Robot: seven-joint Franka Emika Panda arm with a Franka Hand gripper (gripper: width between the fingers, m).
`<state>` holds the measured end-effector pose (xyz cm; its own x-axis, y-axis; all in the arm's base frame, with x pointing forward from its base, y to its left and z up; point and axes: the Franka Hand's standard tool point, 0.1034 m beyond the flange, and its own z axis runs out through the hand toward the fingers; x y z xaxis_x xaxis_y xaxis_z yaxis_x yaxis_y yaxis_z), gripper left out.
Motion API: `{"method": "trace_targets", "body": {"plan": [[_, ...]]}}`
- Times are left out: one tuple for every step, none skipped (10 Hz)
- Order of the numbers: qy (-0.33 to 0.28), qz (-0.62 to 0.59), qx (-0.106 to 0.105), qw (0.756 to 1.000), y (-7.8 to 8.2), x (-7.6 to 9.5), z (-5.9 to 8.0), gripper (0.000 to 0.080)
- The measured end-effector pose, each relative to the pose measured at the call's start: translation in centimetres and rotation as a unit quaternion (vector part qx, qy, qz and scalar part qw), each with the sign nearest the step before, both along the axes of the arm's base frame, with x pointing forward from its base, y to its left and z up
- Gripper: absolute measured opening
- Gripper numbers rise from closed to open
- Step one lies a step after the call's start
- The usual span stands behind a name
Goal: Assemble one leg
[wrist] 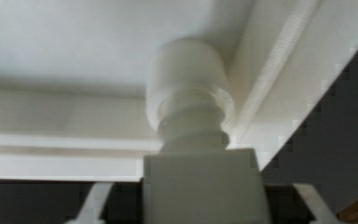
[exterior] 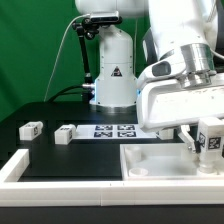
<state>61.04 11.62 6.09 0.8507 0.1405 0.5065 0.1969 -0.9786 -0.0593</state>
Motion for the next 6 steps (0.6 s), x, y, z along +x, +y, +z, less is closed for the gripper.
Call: {"method": "trace_targets", "body": {"plan": [[0.001,0.000,0.000,1.000,0.0,-0.1,-0.3,0.0293],[-0.002,-0.001,0.000,1.000,-0.1,-0.2,-0.5,0.0293],[-0.006,-0.003,0.000,1.000,-0.1,-0.4,-1.0,0.0293],[-0.014,-0.005,0.000,1.000,-0.1,-0.5,-1.4,0.0293],[-0.017,-0.006,0.000,1.000,-0.1,-0.7,-1.7,0.0293],[-0.025,-0.009,0.000,1.000,0.0,-0.7,-1.7,0.0293]]}}
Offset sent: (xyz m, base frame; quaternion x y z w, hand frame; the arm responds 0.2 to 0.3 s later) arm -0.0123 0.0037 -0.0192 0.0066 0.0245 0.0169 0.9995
